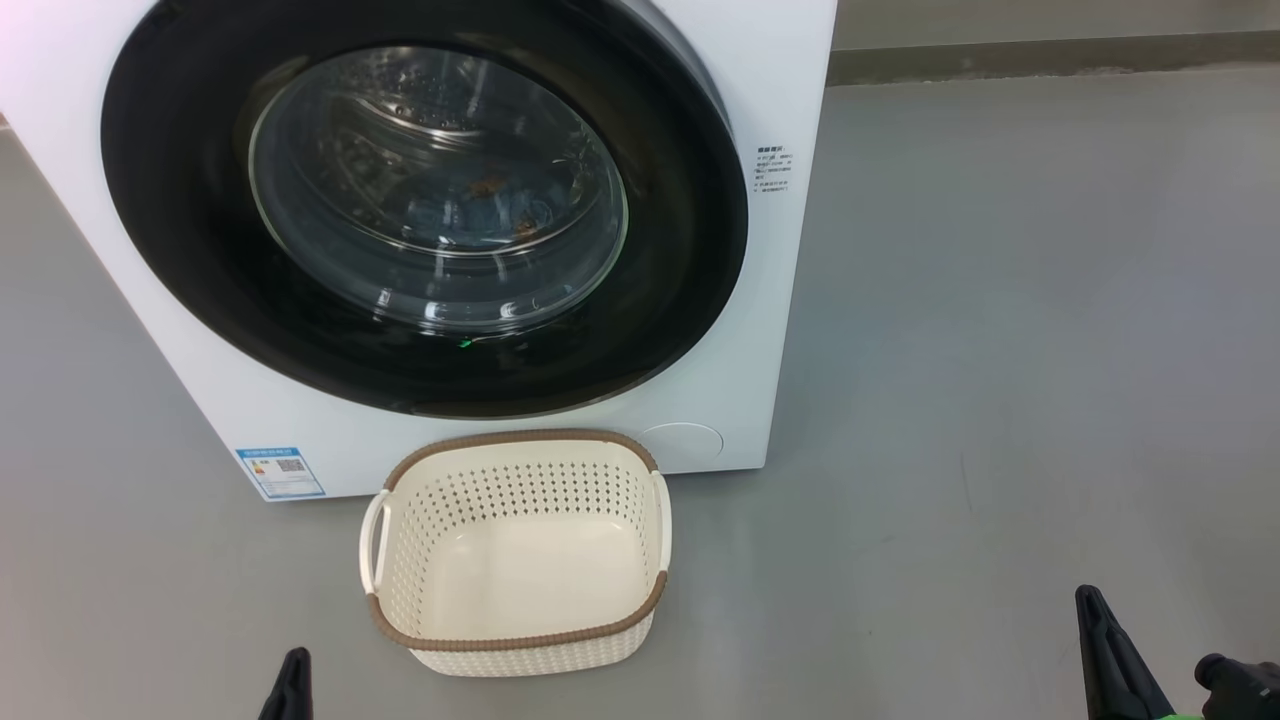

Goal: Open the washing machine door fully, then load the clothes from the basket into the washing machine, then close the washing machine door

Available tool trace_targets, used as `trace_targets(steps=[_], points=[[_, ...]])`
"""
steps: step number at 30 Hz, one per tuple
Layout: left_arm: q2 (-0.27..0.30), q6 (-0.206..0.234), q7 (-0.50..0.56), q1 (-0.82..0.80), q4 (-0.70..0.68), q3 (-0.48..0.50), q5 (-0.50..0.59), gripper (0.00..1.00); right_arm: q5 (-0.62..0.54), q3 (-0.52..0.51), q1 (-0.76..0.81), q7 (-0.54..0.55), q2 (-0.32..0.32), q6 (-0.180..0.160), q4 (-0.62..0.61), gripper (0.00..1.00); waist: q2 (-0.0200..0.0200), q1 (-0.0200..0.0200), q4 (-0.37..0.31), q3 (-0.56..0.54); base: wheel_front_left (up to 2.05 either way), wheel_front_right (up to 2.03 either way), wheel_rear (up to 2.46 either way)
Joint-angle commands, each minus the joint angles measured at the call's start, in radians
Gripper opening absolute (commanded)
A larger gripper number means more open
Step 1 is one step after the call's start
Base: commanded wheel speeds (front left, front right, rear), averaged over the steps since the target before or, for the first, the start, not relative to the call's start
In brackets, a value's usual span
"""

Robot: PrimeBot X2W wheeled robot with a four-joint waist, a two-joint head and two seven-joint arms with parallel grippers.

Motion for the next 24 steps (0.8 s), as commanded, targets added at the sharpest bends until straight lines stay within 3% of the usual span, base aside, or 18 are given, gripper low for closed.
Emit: trace_targets(steps=[1, 24], points=[[0.01, 0.0, 0.006, -0.029, -0.016, 0.016, -0.037, 0.0, 0.039, 0.003, -0.019, 0.009, -0.008, -0.001, -0.02, 0.0, 0.0, -0.0001, -0.001, 0.002, 0.0, 0.0, 0.0], [0.003, -0.001, 0.068, -0.07, 0.001, 0.04, -0.253, 0.0, 0.288, 0.016, -0.053, 0.073, -0.007, -0.002, -0.008, 0.0, 0.0, -0.0002, -0.006, 0.007, 0.0, 0.0, 0.0]])
